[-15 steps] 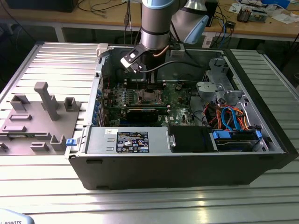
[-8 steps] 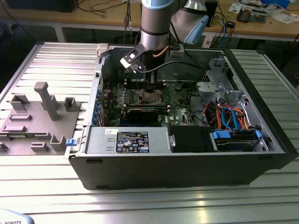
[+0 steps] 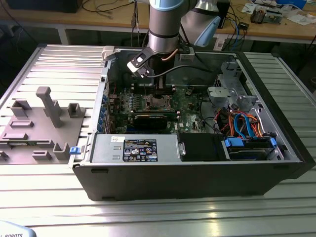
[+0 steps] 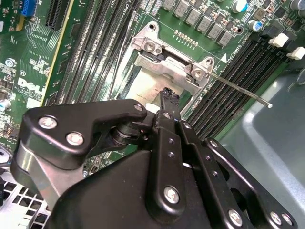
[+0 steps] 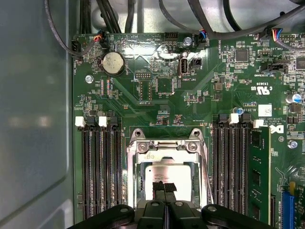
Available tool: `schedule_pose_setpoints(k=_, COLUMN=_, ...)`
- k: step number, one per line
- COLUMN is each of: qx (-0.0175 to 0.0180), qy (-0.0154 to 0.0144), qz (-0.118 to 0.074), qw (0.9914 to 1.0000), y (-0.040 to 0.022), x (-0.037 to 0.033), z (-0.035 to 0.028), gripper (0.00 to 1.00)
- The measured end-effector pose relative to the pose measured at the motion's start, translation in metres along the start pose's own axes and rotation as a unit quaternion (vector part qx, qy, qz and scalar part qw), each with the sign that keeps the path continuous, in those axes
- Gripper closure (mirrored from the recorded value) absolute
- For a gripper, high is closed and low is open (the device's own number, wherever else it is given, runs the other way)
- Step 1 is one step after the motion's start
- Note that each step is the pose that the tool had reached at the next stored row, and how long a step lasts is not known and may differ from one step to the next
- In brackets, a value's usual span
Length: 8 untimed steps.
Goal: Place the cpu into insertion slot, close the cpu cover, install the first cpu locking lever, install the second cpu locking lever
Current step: 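Close the cpu cover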
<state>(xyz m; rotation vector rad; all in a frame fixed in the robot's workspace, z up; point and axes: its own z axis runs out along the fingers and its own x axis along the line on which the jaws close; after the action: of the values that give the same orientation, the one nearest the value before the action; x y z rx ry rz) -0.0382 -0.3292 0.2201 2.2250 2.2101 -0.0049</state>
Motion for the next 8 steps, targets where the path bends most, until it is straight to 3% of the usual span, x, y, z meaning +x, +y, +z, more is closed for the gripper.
schedule_pose_setpoints(k=8, qx=0.0000, qy=0.0000, qz=0.000, qw=1.00000, y=-0.0001, x=0.0000, z=0.0018, gripper=0.89)
